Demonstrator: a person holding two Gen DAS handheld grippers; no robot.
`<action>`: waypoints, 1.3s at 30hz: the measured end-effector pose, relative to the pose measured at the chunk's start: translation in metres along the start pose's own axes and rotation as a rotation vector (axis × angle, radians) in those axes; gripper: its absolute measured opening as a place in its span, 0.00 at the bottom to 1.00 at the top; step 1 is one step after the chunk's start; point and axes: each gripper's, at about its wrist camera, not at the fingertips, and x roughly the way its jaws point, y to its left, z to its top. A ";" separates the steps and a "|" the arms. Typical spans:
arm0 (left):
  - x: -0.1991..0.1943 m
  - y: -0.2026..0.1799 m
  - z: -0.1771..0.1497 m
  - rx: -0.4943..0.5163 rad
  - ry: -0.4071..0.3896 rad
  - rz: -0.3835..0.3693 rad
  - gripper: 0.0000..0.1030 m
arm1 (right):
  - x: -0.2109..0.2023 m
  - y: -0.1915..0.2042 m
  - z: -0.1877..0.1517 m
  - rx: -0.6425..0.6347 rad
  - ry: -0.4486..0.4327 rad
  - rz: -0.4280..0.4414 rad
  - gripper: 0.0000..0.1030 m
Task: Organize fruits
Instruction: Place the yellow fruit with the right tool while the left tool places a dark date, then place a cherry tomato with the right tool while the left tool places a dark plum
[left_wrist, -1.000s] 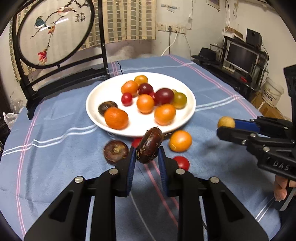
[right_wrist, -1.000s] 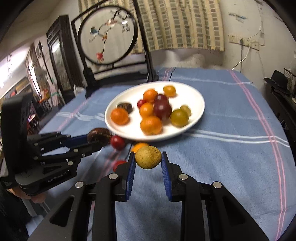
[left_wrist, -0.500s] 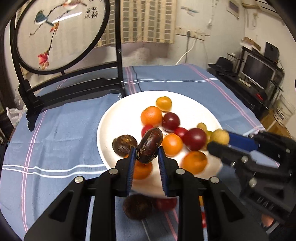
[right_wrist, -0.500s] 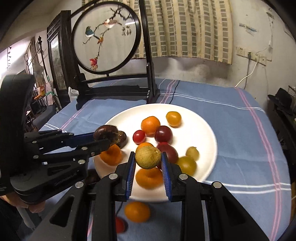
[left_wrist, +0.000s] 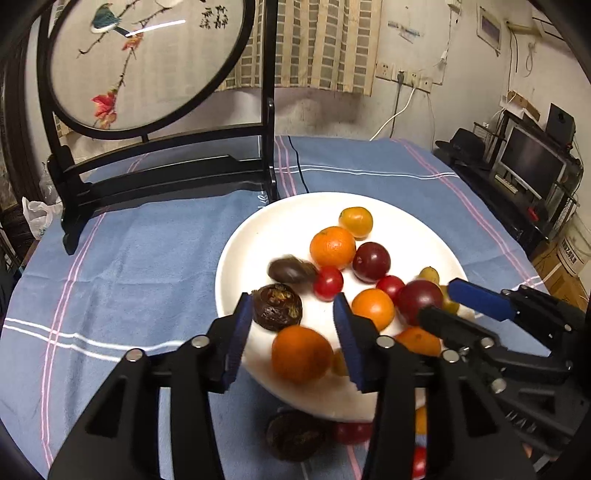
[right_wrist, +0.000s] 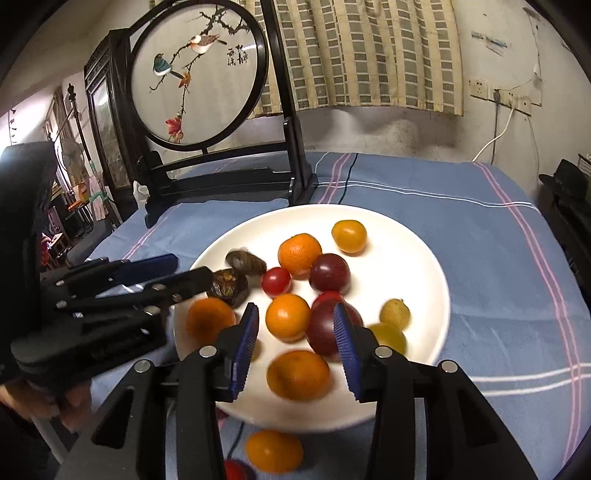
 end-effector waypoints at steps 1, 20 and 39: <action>-0.004 0.001 -0.003 -0.001 -0.003 0.002 0.55 | -0.005 -0.001 -0.003 0.002 0.001 0.003 0.46; -0.054 0.031 -0.086 -0.072 -0.009 0.024 0.74 | -0.041 0.050 -0.091 -0.115 0.168 0.009 0.56; -0.038 0.026 -0.099 -0.024 0.030 -0.013 0.76 | -0.032 0.050 -0.096 -0.045 0.177 0.048 0.28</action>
